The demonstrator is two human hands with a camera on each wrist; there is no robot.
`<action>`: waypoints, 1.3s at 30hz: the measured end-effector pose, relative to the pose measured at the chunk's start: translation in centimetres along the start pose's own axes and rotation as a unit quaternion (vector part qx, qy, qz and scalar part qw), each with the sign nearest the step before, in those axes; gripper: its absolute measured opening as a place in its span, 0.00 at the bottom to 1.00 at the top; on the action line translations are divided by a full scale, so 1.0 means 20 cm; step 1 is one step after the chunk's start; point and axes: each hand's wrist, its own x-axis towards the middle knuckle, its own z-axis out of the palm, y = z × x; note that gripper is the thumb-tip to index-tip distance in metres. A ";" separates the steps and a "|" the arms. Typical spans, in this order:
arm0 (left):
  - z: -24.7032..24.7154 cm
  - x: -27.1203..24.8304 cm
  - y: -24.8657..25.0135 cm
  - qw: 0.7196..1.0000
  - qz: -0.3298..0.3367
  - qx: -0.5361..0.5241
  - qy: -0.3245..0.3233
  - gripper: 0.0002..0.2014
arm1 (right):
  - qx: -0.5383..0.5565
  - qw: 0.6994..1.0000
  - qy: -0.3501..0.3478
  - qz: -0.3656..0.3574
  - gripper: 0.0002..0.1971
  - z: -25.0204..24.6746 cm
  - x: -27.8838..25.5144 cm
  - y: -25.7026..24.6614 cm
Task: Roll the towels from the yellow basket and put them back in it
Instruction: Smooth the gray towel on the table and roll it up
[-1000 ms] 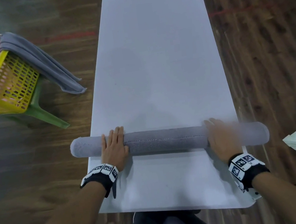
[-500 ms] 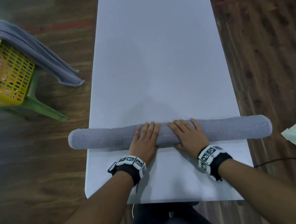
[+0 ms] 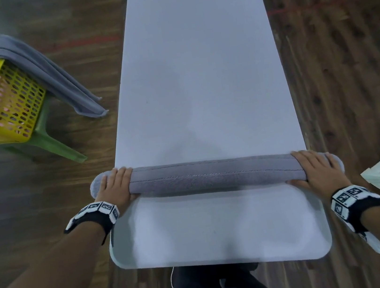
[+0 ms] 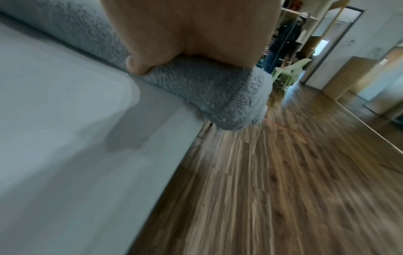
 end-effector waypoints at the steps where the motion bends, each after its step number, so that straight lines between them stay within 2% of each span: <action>1: -0.01 0.00 0.02 1.000 -0.008 -0.015 0.000 0.38 | 0.005 1.000 0.002 0.006 0.42 0.01 0.01 -0.01; 5: -0.01 -0.01 0.07 0.999 -0.029 -0.028 0.021 0.38 | -0.012 1.000 0.004 0.018 0.45 0.06 0.02 -0.02; 8: -0.04 0.00 0.09 0.999 -0.030 -0.014 0.010 0.39 | -0.026 1.000 0.006 0.012 0.42 0.03 0.04 -0.04; 11: -0.08 -0.01 0.06 1.000 0.017 0.012 0.016 0.41 | -0.045 0.999 0.019 -0.023 0.35 0.01 0.04 -0.08; 12: -0.08 -0.02 0.05 0.999 0.032 0.016 0.021 0.41 | -0.031 0.998 0.027 -0.041 0.35 0.02 0.04 -0.10; 14: -0.06 -0.05 0.02 0.998 0.050 0.014 0.027 0.39 | -0.004 0.998 0.036 -0.054 0.39 0.04 0.01 -0.13; 20: -0.06 -0.05 0.04 0.999 0.024 -0.043 -0.010 0.32 | -0.009 0.999 0.002 -0.045 0.30 0.03 0.06 -0.10; 26: -0.11 -0.01 0.29 0.991 -0.113 -0.066 -0.026 0.27 | 0.068 0.995 0.015 0.073 0.31 0.01 0.11 -0.25; 29: -0.17 -0.07 0.48 0.979 -0.168 -0.097 -0.063 0.23 | 0.064 0.989 -0.016 0.131 0.33 0.00 0.05 -0.38; 32: -0.19 -0.16 0.76 0.969 -0.170 -0.145 -0.108 0.26 | 0.070 0.980 -0.075 0.173 0.36 -0.02 -0.04 -0.58; 35: -0.19 -0.26 1.03 0.947 -0.173 -0.234 -0.137 0.29 | 0.192 0.956 -0.124 0.184 0.36 -0.02 -0.14 -0.76; 39: -0.21 -0.31 1.22 0.912 -0.167 -0.331 -0.173 0.27 | 0.321 0.918 -0.134 0.189 0.31 0.00 -0.21 -0.88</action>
